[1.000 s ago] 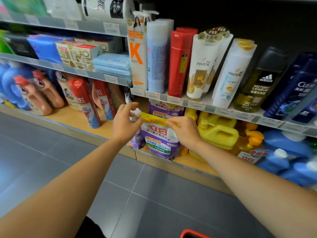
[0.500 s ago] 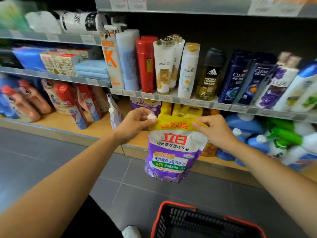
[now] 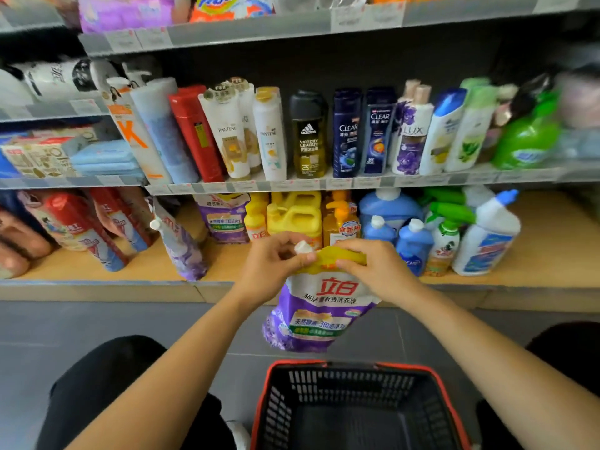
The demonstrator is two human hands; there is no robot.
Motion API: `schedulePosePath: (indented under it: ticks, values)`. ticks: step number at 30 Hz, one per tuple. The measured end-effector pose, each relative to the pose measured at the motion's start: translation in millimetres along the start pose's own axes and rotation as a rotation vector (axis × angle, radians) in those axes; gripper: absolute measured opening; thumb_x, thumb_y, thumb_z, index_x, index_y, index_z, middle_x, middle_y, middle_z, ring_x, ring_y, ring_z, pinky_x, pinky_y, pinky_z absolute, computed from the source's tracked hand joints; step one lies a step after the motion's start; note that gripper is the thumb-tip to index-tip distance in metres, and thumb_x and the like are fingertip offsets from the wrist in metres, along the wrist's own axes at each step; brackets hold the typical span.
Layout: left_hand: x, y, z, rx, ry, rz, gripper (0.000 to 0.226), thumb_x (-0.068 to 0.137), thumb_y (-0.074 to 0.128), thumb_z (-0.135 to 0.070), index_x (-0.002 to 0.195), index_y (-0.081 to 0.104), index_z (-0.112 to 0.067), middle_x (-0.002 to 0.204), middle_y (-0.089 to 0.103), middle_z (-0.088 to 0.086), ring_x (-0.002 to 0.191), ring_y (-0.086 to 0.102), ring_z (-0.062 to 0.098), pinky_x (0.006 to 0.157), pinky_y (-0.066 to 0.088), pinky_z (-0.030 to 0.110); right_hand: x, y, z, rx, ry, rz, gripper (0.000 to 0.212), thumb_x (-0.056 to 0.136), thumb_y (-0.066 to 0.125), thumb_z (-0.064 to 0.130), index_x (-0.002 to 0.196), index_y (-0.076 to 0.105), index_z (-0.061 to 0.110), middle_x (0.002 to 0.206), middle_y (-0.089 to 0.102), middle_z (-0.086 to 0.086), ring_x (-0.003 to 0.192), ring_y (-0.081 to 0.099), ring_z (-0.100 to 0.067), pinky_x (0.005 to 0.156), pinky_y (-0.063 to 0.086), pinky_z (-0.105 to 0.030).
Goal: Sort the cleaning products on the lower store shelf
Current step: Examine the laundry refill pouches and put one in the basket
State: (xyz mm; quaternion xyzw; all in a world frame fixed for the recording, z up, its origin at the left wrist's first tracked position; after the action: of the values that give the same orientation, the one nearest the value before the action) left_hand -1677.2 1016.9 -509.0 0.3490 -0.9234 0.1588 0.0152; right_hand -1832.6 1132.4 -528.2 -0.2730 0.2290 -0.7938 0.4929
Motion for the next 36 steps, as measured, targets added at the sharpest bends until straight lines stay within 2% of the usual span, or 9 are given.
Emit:
schedulePosePath:
  ticks: [3,6,10,14,19,23,27,32,36]
  values:
    - [0.6,18.3,2.3,-0.026,-0.037,-0.032,0.019,0.085,0.077,-0.006,0.103,0.072,-0.004,0.092,0.076,0.023,0.090,0.073,0.039,0.080,0.061,0.047,-0.7,-9.9,-10.1,-0.008,0.037,0.030,0.027,0.089,0.075,0.032,0.115,0.074,0.031,0.101,0.076,0.007,0.094,0.070,-0.014,0.083,0.057,-0.046]
    - [0.0,38.0,-0.9,-0.131,-0.055,0.013,0.017,0.085,0.076,-0.003,0.100,0.070,-0.007,0.087,0.078,0.013,0.083,0.077,0.026,0.072,0.062,0.032,-2.4,-19.8,-20.6,-0.105,0.079,0.099,0.029,0.083,0.077,0.046,0.110,0.075,0.034,0.091,0.074,0.011,0.085,0.068,-0.005,0.075,0.057,-0.037]
    - [3.3,50.4,-11.3,-0.185,-0.016,0.111,0.019,0.089,0.072,-0.004,0.107,0.068,-0.006,0.087,0.080,0.003,0.084,0.077,0.016,0.070,0.059,0.021,-3.4,-32.3,-23.7,-0.049,0.063,0.079,0.021,0.087,0.076,0.039,0.082,0.078,0.019,0.062,0.061,-0.008,0.053,0.045,-0.003,0.056,0.037,-0.033]
    - [7.4,53.7,-21.4,-0.231,0.046,0.232,0.028,0.095,0.062,-0.020,0.123,0.067,-0.018,0.113,0.076,0.003,0.109,0.071,0.017,0.084,0.056,0.023,-9.0,-46.9,-15.0,0.108,0.050,-0.002,0.016,0.090,0.075,0.032,0.081,0.078,0.044,0.067,0.071,0.009,0.063,0.062,-0.002,0.062,0.049,-0.035]
    - [12.3,67.5,-23.8,-0.460,-0.001,0.367,0.036,0.092,0.063,-0.027,0.128,0.067,-0.027,0.132,0.068,0.005,0.126,0.062,0.021,0.096,0.052,0.027,-8.6,-66.1,-9.4,0.120,0.004,-0.032,0.025,0.090,0.075,0.026,0.076,0.075,0.046,0.068,0.071,0.013,0.066,0.061,-0.002,0.065,0.051,-0.037]
    - [16.5,72.7,-23.6,-0.494,0.015,0.227,0.026,0.089,0.068,-0.020,0.113,0.077,-0.026,0.117,0.075,0.004,0.108,0.071,0.016,0.085,0.056,0.024,-9.7,-75.3,-11.7,0.084,0.002,-0.107,0.031,0.090,0.075,0.028,0.069,0.071,0.052,0.061,0.067,0.007,0.059,0.054,-0.007,0.061,0.048,-0.043]
    - [14.0,69.7,-28.1,-0.374,0.108,0.030,0.020,0.083,0.076,-0.019,0.100,0.080,-0.028,0.102,0.079,0.005,0.096,0.075,0.016,0.078,0.058,0.022,-12.2,-76.0,-13.5,0.041,-0.008,-0.127,0.022,0.091,0.074,0.030,0.069,0.075,0.033,0.060,0.062,-0.006,0.054,0.045,-0.004,0.057,0.044,-0.044]
    - [8.3,60.4,-33.7,-0.057,0.209,-0.251,0.009,0.080,0.083,-0.027,0.085,0.078,-0.023,0.079,0.077,-0.005,0.072,0.071,0.011,0.065,0.057,0.025,-18.3,-66.6,-5.7,-0.040,-0.032,-0.063,0.016,0.092,0.071,0.033,0.084,0.080,0.023,0.067,0.070,-0.001,0.064,0.062,-0.018,0.063,0.052,-0.046]
    - [9.0,60.9,-35.1,0.046,0.203,-0.229,0.021,0.081,0.079,-0.039,0.086,0.076,-0.019,0.082,0.076,-0.005,0.075,0.072,0.017,0.066,0.061,0.037,-22.5,-65.4,-4.4,-0.036,-0.033,-0.050,0.015,0.093,0.070,0.033,0.095,0.081,0.023,0.074,0.074,-0.002,0.070,0.067,-0.018,0.066,0.055,-0.046]
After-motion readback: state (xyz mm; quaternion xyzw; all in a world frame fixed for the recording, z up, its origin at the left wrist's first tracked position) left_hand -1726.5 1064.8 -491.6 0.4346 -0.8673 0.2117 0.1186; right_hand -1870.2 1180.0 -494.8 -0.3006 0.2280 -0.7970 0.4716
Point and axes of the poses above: each hand's wrist, its own x-axis towards the middle knuckle, its own y-axis out of the palm, z = x × y, the point moved 6 cm from there along x, towards the middle knuckle
